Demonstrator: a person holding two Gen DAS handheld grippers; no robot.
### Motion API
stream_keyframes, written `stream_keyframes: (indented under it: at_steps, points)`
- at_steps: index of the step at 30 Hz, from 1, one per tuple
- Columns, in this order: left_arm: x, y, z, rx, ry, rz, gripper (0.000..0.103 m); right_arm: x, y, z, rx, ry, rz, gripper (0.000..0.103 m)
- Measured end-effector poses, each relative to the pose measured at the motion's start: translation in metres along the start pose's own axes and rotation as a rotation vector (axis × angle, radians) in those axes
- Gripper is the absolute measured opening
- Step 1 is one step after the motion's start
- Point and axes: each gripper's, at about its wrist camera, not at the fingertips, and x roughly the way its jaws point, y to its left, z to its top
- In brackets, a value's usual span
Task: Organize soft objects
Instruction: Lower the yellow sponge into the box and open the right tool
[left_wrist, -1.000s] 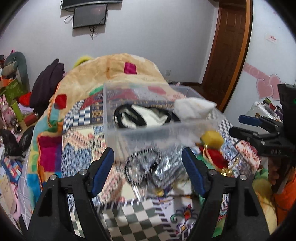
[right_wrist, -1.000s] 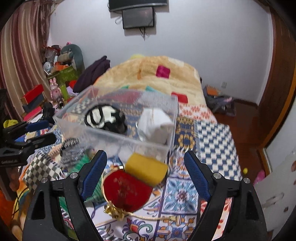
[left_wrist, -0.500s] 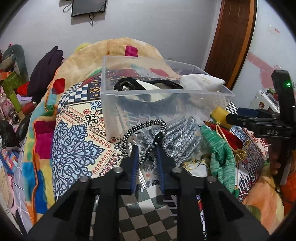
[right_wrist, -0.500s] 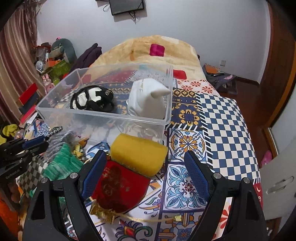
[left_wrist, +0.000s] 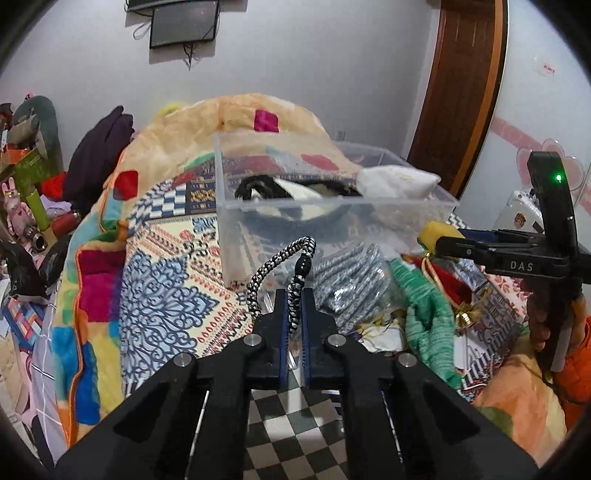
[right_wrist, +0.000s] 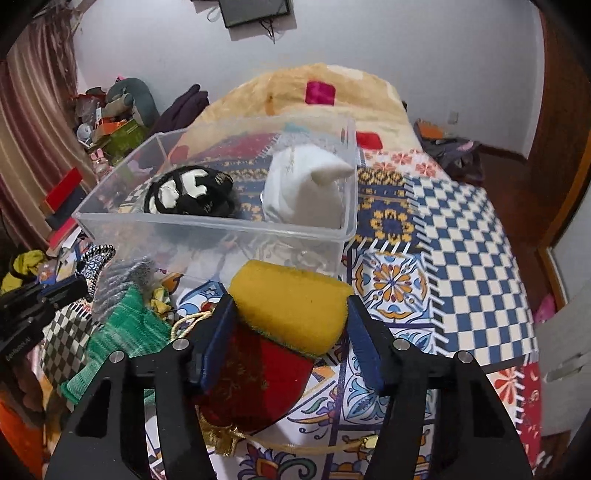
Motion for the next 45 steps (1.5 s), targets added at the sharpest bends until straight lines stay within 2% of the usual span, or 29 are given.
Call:
stream_keyframes:
  at_steps: [12,23,30,38,45]
  points:
    - [-0.043,-0.005,0.029,0.009,-0.139,0.004,0.005,-0.055,0.018,0.022,-0.048,-0.156,0.015,0.056]
    - [-0.04,-0.014,0.078,0.051,-0.225,0.031,0.005,-0.071,0.044,0.06,-0.094,-0.271,0.029,0.057]
    - [-0.006,-0.017,0.094,0.066,-0.184,0.042,0.005,-0.047,0.053,0.074,-0.099,-0.257,0.025,0.058]
    - [0.043,-0.018,0.099,0.067,-0.077,0.037,0.005,0.002,0.048,0.075,-0.092,-0.135,-0.005,0.058]
    - [0.073,-0.015,0.097,0.053,-0.005,0.042,0.005,0.022,0.042,0.073,-0.091,-0.076,-0.028,0.058]
